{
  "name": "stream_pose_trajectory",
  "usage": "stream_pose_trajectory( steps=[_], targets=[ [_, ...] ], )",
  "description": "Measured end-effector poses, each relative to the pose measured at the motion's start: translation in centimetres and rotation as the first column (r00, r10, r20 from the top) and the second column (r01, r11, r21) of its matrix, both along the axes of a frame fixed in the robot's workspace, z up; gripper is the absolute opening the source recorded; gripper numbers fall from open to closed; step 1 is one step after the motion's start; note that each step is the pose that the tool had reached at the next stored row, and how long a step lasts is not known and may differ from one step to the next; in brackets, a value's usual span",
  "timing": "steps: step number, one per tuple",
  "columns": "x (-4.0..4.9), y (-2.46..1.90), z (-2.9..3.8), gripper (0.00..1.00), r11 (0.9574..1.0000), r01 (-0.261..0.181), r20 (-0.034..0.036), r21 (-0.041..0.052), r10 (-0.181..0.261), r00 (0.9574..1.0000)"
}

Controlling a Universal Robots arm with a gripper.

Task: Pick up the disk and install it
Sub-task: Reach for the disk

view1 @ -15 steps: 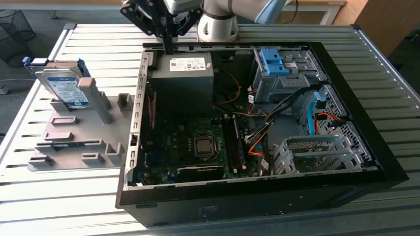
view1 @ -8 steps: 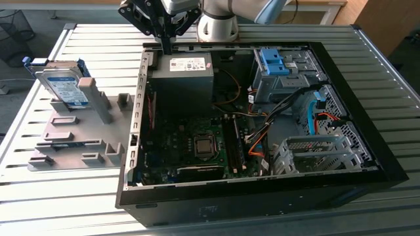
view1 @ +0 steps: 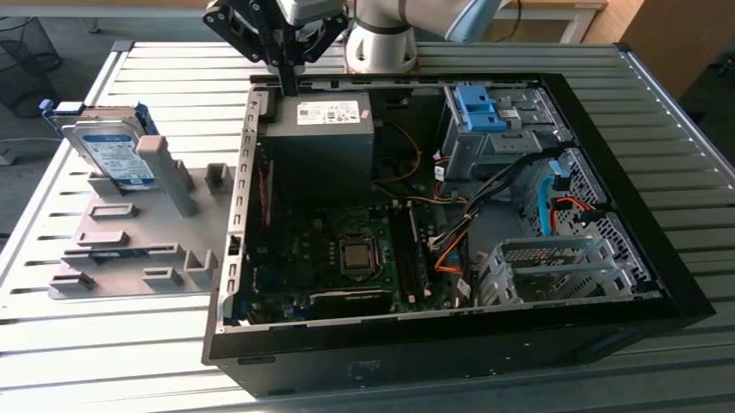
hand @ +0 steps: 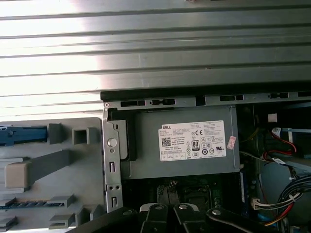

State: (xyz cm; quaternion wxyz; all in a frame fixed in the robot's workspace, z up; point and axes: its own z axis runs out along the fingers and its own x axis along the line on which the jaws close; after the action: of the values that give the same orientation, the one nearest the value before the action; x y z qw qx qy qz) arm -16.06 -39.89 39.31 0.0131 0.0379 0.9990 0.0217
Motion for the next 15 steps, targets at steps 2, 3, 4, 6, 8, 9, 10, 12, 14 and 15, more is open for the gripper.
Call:
stream_pose_trajectory(
  steps=[2, 3, 4, 6, 8, 9, 10, 12, 14, 15],
  targets=[
    [-0.1, 0.0, 0.0, 0.11, 1.0, 0.0, 0.0, 0.0001, 0.0, 1.0],
    [-0.15, 0.0, 0.0, 0.11, 1.0, 0.0, 0.0, 0.0001, 0.0, 1.0],
    [-0.19, 0.0, 0.0, 0.11, 1.0, 0.0, 0.0, 0.0, 0.0, 1.0],
    [-0.3, 0.0, 0.0, 0.11, 1.0, 0.0, 0.0, 0.0, 0.0, 1.0],
    [-0.41, 0.0, 0.0, 0.11, 1.0, 0.0, 0.0, 0.0, 0.0, 1.0],
    [-0.46, 0.0, 0.0, 0.11, 1.0, 0.0, 0.0, 0.0, 0.0, 1.0],
    [-0.51, 0.0, -0.01, 0.11, 1.0, 0.0, 0.0, 0.0001, 0.0, 1.0],
    [-0.62, 0.0, -0.01, 0.11, 1.0, 0.0, 0.0, 0.0001, 0.0, 1.0],
    [-0.72, 0.0, -0.01, 0.11, 1.0, 0.0, 0.0, 0.0001, 0.0, 1.0],
    [-0.77, 0.0, -0.01, 0.11, 1.0, 0.0, 0.0, 0.0, 0.0, 1.0]
  ],
)
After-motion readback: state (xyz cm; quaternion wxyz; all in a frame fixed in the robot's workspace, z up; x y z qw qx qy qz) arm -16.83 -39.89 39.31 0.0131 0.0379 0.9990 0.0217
